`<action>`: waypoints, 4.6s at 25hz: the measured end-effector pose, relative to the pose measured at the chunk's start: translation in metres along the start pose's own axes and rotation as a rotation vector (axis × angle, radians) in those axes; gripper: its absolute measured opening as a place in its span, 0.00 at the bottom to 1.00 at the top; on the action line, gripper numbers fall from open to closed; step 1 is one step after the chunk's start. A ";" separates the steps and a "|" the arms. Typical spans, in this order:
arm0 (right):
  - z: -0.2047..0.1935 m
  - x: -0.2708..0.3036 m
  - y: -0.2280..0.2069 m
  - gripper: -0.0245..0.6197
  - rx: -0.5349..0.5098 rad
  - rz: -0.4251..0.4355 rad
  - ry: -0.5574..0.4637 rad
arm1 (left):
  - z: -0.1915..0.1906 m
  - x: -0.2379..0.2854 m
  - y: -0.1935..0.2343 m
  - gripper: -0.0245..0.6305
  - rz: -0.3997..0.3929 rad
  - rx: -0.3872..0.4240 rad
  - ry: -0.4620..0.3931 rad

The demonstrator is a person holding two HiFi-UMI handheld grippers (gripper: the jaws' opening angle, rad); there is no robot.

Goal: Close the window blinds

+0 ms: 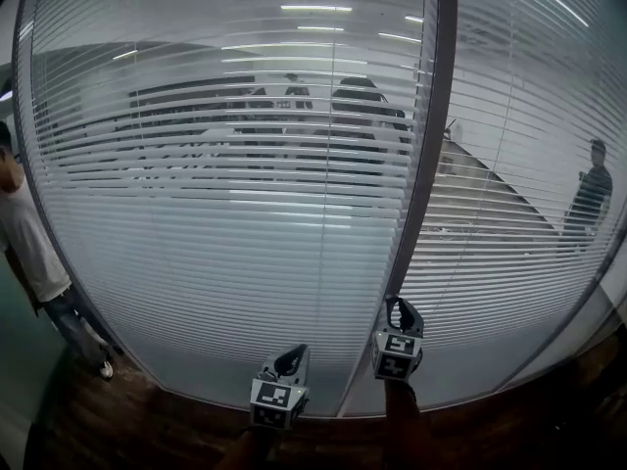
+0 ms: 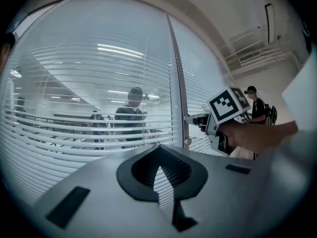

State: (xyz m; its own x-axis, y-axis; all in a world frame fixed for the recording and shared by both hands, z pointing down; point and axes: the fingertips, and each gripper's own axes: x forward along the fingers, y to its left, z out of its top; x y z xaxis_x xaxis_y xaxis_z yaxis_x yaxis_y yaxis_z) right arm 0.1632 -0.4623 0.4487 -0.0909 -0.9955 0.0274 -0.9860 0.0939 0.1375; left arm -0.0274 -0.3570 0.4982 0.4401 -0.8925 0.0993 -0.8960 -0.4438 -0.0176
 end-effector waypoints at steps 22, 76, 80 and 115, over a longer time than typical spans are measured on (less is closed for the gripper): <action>-0.001 -0.002 0.013 0.23 -0.910 0.035 0.057 | -0.004 0.004 -0.007 0.04 -0.022 -0.004 0.009; -0.002 0.004 -0.004 0.24 0.119 0.037 -0.009 | -0.004 -0.003 0.008 0.04 0.039 -0.021 -0.006; 0.001 0.003 0.000 0.24 -0.110 0.037 -0.024 | -0.006 0.000 0.008 0.04 0.031 -0.023 -0.001; -0.017 -0.004 0.019 0.24 -1.975 0.088 -0.018 | -0.007 -0.009 0.000 0.04 -0.005 -0.002 0.014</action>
State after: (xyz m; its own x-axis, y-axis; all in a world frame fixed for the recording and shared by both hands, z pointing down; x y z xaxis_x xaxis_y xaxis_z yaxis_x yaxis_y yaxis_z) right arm 0.1469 -0.4559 0.4676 -0.1355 -0.9869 0.0876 0.5204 0.0044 0.8539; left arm -0.0314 -0.3486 0.5044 0.4440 -0.8888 0.1137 -0.8937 -0.4483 -0.0148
